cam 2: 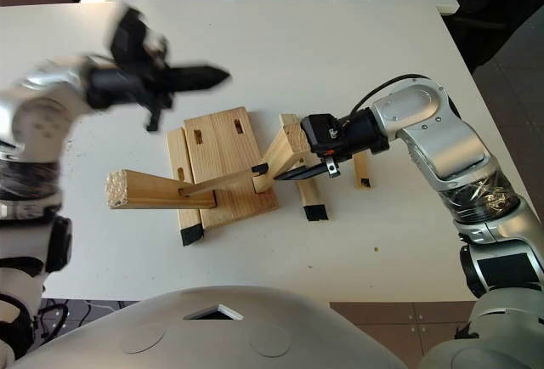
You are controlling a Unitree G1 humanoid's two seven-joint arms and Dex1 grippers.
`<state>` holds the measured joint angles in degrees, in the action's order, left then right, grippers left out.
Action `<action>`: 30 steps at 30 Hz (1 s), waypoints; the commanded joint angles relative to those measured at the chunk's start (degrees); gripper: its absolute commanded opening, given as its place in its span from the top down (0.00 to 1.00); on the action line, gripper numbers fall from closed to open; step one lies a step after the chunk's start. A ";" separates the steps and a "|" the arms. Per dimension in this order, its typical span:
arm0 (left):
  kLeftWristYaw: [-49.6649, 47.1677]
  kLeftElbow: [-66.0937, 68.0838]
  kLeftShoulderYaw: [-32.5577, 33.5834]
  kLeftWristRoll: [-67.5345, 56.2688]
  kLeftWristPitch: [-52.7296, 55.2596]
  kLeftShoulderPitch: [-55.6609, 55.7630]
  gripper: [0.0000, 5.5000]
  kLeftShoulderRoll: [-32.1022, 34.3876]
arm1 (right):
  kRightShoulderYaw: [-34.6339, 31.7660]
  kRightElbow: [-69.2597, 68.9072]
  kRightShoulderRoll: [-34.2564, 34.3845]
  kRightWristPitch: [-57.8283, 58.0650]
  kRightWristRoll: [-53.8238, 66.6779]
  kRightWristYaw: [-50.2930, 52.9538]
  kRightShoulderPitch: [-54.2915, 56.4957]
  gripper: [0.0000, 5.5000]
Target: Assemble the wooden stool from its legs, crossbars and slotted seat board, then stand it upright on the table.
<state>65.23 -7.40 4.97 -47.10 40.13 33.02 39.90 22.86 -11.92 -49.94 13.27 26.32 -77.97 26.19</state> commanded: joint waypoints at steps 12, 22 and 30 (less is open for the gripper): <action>6.84 -18.82 3.57 19.37 -23.07 -45.09 0.94 15.56 | -2.09 -3.46 -5.95 8.08 -2.36 3.31 -11.51 0.64; 2.19 -25.64 1.69 10.50 -14.75 -38.58 0.94 12.65 | -0.53 -3.76 -5.30 8.51 -2.73 2.63 -10.56 0.64; 1.04 -25.20 -6.28 14.98 -13.78 -34.02 0.94 9.58 | 2.81 -4.11 -2.55 9.32 -3.82 2.12 -7.97 0.64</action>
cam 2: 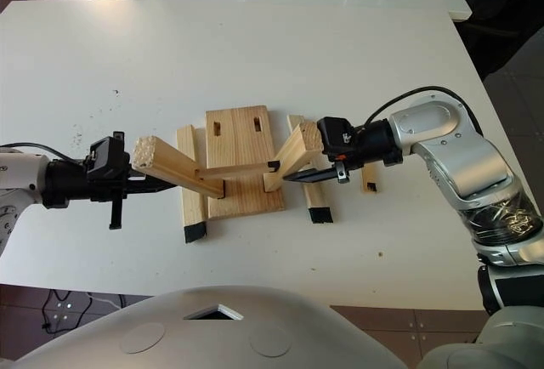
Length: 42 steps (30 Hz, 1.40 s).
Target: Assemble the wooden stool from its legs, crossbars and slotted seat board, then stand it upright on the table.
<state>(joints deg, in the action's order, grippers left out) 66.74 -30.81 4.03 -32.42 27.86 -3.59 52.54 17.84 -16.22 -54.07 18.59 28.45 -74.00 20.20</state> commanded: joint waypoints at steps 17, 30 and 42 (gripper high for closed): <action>-2.66 -2.17 -14.58 3.01 2.15 12.65 0.94 -11.91 | 16.99 2.19 7.90 4.66 -10.64 -2.96 -0.23 0.64; -4.19 8.31 -12.89 15.31 -6.59 9.50 0.66 -10.29 | 7.91 2.35 9.60 2.48 -7.82 2.83 0.93 0.64; -3.88 12.46 -9.58 18.00 -11.74 7.12 0.34 -6.90 | 3.32 5.23 7.58 0.70 -11.49 1.22 0.96 0.42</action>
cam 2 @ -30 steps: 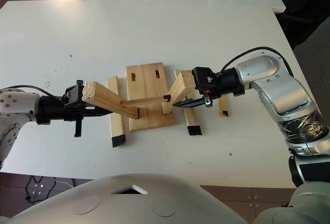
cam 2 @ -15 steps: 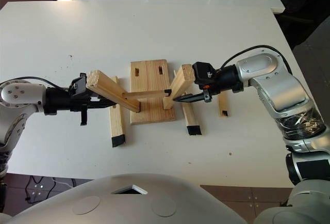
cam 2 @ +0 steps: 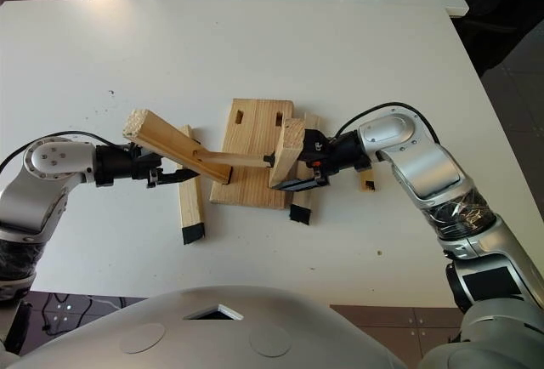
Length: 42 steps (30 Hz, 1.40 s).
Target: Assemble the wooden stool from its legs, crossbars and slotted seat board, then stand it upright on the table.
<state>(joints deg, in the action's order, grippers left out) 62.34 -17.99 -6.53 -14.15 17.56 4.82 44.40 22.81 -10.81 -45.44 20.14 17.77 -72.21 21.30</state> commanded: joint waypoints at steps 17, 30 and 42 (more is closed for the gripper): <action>-5.90 0.35 -4.71 8.24 -6.65 -14.15 0.34 1.23 | -3.28 8.81 0.99 -8.14 -7.47 3.29 -8.35 0.42; -7.71 12.98 -0.86 9.15 -11.45 -12.40 0.34 3.55 | -8.48 19.02 -4.77 -14.28 -10.40 1.78 -11.60 0.42; -9.24 25.07 1.16 8.17 -12.44 -10.46 0.34 3.30 | -14.04 21.18 -6.42 -16.90 -8.63 4.71 -16.88 0.42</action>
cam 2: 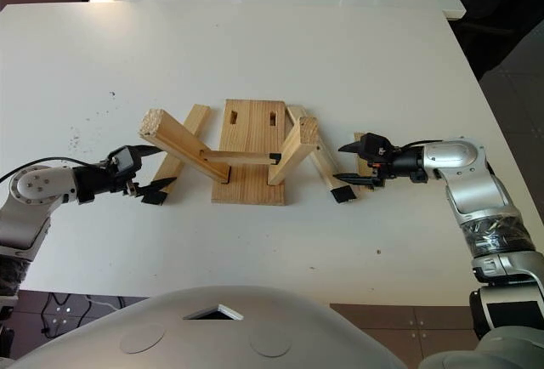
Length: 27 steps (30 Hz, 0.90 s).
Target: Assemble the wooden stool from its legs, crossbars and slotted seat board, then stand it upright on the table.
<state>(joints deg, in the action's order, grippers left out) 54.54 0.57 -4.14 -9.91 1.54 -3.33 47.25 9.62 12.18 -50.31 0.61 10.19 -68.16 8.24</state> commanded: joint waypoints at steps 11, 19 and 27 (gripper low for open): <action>-2.97 8.13 -2.19 3.74 5.48 0.87 0.34 -0.93 | -4.78 -10.08 9.71 12.19 6.45 8.17 7.49 0.42; -5.01 7.53 -3.19 3.50 7.51 7.39 0.34 -3.92 | 4.02 9.10 18.31 0.13 -6.62 14.41 12.18 0.42; -6.09 10.49 -3.31 6.07 6.78 7.28 0.34 -3.92 | 2.92 20.81 16.99 -9.30 -11.59 16.87 14.17 0.42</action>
<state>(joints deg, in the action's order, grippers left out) 48.72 8.79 -6.52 -6.09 6.57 6.15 43.20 13.10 29.94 -31.59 -8.00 0.45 -51.75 21.70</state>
